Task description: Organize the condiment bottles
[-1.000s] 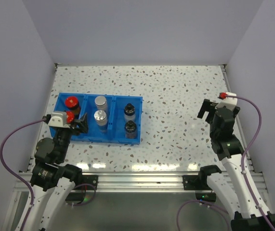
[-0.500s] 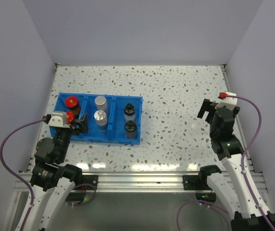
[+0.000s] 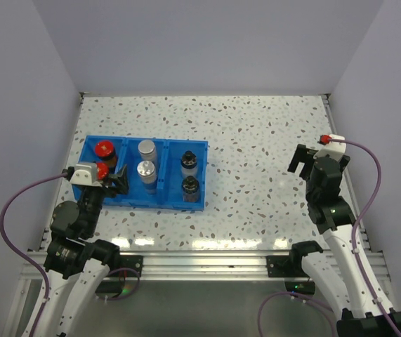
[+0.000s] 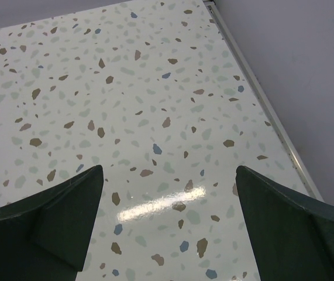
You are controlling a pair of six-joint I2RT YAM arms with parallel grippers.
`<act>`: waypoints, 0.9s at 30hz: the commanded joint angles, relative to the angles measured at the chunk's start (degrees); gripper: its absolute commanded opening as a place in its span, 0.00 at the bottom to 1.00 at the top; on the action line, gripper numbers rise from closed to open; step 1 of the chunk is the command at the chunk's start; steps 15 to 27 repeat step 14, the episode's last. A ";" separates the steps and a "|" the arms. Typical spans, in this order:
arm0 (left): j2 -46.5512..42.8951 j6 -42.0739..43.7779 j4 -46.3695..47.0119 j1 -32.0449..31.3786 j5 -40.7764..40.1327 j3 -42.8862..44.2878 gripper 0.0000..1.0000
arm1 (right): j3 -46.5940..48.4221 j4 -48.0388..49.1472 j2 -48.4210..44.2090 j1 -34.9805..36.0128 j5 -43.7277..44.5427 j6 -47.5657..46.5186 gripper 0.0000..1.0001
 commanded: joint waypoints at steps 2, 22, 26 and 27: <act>-0.34 1.13 0.79 0.33 -0.82 -0.10 1.00 | 1.23 2.12 0.35 -0.40 2.19 1.18 0.99; -0.52 1.04 0.61 0.33 -1.08 -0.10 1.00 | 2.46 0.80 2.02 -0.58 3.25 1.53 0.99; -0.52 1.04 0.61 0.33 -1.08 -0.10 1.00 | 2.46 0.80 2.02 -0.58 3.25 1.53 0.99; -0.52 1.04 0.61 0.33 -1.08 -0.10 1.00 | 2.46 0.80 2.02 -0.58 3.25 1.53 0.99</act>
